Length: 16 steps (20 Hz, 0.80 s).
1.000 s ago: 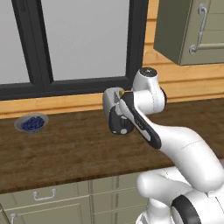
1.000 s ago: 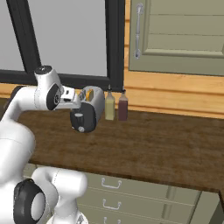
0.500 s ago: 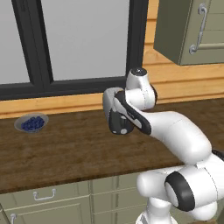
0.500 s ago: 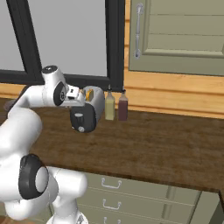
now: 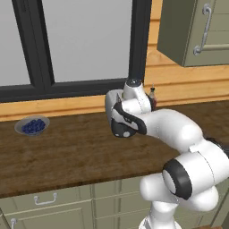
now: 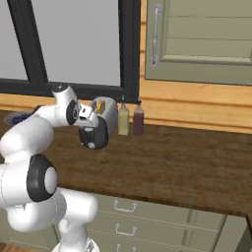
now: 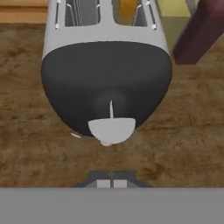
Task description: Start the toaster. Once the lever pops up, take the bread to the plate on the dining counter.
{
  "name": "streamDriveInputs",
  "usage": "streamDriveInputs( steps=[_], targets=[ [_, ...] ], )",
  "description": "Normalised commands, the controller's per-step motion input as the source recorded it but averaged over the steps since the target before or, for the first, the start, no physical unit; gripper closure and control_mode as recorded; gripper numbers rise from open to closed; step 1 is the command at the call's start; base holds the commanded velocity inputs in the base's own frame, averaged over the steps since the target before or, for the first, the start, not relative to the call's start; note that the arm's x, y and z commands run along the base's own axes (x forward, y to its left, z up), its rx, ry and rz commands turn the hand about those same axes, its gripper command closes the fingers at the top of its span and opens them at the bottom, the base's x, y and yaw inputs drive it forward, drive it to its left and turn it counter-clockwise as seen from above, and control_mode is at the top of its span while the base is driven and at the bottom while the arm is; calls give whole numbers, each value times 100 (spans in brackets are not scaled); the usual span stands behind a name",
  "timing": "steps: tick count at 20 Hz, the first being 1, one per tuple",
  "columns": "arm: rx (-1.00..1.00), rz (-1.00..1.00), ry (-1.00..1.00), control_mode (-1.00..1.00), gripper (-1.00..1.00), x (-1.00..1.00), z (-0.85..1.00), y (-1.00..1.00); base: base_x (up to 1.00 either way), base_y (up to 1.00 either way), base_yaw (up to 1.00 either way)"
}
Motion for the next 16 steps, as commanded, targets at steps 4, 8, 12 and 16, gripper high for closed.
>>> streamDriveInputs(
  steps=[4, 8, 12, 16],
  targets=[
    [0, -10, 13, -100, 100, 39, -40, 0, 0, 0, 0],
    [0, -7, 11, -100, 100, 36, -27, -5, 0, 0, 0],
    [0, -5, 4, -100, 100, 35, -11, -2, 0, 0, 0],
    [0, -2, 0, -100, 100, 19, 0, 0, 0, 0, 0]
  ],
)
